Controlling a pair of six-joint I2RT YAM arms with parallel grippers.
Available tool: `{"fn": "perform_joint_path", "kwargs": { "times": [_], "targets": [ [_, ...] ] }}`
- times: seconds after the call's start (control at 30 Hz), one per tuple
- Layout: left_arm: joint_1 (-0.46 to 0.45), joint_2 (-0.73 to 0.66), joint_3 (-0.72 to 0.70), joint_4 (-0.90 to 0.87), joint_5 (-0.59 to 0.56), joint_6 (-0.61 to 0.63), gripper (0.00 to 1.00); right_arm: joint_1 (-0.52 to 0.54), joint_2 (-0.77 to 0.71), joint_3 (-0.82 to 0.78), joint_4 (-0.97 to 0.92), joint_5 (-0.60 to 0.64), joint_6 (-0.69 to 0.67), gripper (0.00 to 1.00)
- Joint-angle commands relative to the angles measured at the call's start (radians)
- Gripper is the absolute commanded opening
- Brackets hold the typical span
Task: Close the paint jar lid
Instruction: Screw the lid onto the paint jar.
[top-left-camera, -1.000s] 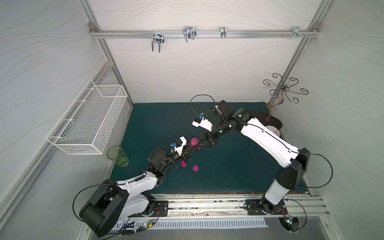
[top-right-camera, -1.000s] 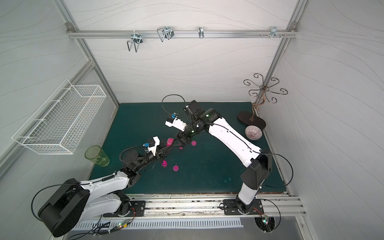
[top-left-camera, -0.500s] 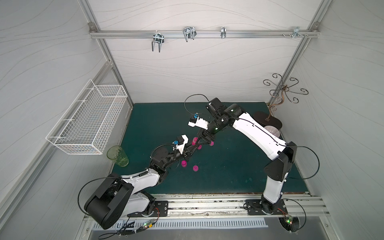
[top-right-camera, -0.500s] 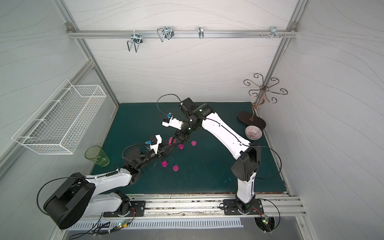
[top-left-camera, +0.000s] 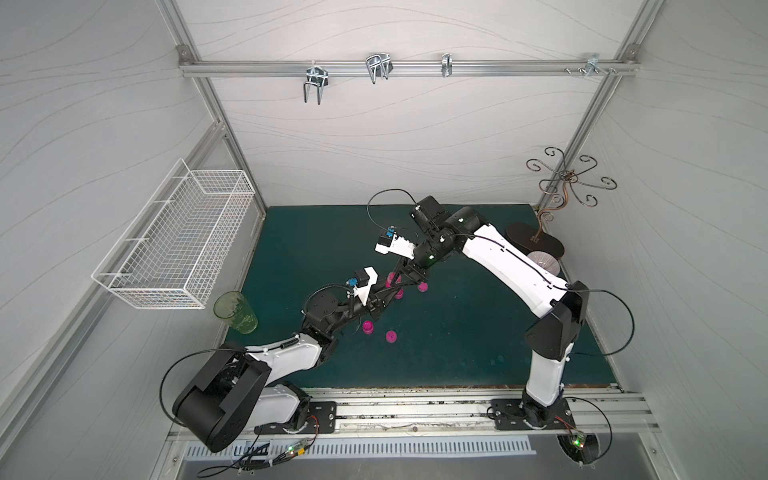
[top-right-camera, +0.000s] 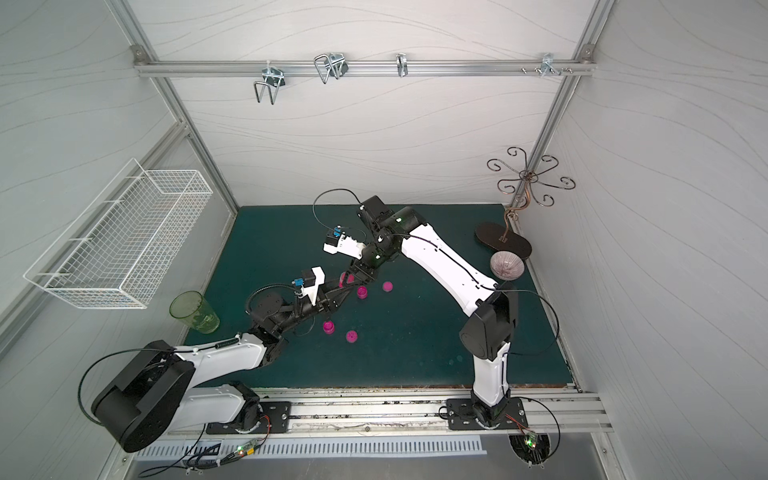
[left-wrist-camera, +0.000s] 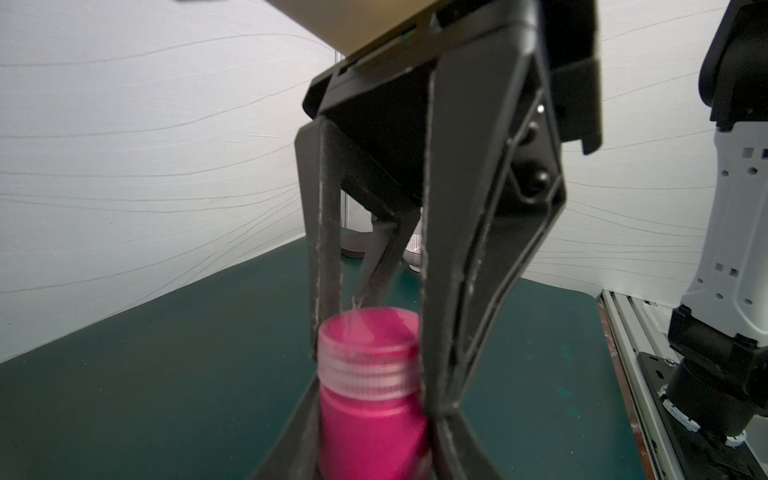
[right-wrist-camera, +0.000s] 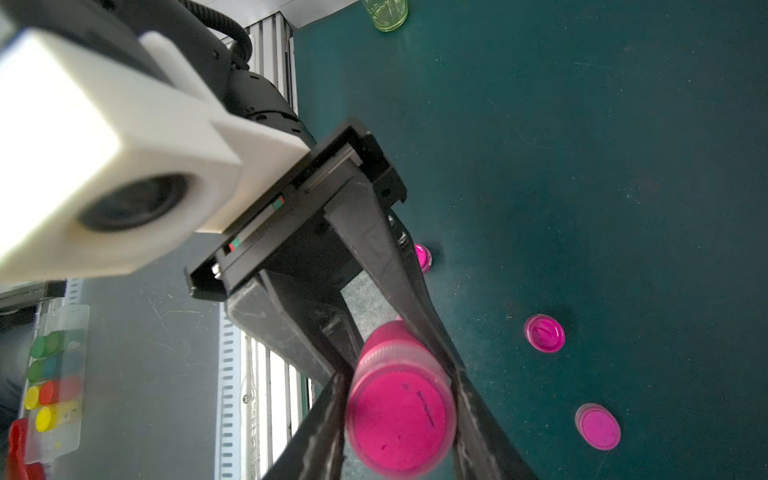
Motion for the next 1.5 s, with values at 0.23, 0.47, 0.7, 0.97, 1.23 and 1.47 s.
{"fn": "perform_joint_path", "kwargs": {
  "times": [0.23,0.47,0.7,0.97,1.23,1.47],
  "targets": [
    [0.006,0.05,0.064,0.133,-0.025,-0.003,0.0,0.016,0.039,0.041,0.014,0.017,0.2,0.26],
    [-0.002,0.146,0.128,0.232,-0.167,-0.019,0.0,0.047,0.087,-0.025,0.174,0.204,0.676,0.29],
    [-0.041,0.201,0.214,0.235,-0.231,-0.002,0.0,0.074,0.09,-0.073,0.291,0.345,0.866,0.41],
    [0.009,0.178,0.162,0.235,-0.154,-0.044,0.0,-0.014,-0.072,-0.112,0.247,0.172,0.655,0.76],
    [0.023,0.175,0.101,0.235,-0.073,-0.059,0.0,-0.113,-0.146,-0.086,0.09,-0.017,0.395,0.81],
    [0.023,0.178,0.094,0.233,-0.02,-0.087,0.0,-0.11,-0.099,-0.056,0.045,-0.049,0.226,0.79]
  ]
}}
